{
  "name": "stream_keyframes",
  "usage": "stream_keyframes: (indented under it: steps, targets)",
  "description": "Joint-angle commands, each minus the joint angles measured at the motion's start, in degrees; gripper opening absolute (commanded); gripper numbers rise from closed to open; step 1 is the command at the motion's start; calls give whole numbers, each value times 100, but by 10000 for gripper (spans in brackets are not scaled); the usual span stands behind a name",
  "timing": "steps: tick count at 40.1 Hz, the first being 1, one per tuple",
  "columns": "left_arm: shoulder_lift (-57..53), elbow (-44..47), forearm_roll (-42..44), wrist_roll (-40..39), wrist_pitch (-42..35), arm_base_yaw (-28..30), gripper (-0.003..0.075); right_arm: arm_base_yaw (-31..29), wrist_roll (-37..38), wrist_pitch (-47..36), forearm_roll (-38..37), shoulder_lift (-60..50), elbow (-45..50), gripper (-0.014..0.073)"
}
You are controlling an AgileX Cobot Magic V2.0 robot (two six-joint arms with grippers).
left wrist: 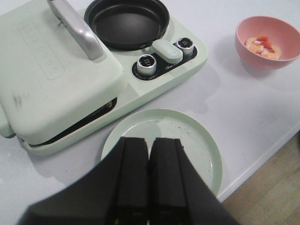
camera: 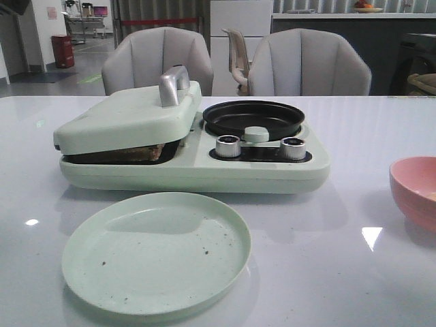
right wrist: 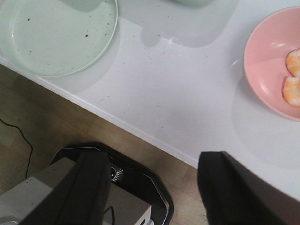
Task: Make breakfast with bread and shrimp
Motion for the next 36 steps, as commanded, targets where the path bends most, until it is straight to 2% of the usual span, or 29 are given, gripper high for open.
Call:
stream_keyframes:
  steps: [1,20,29,36]
  targets:
    - [-82,-156,-122,-55,-473,-33,100,-18,3,-293,33,-47,-149,516]
    - [-82,-156,-122,-55,-473,-33,100,-18,3,-392,35,-35,-149,516]
    - [-82,-156,-122,-55,-473,-33,100,-18,-9,-416,299,-35,-149,516]
    - [-82,-156,-122,-55,-473,-33,100,-54,148,-520,-337,229,-168,516]
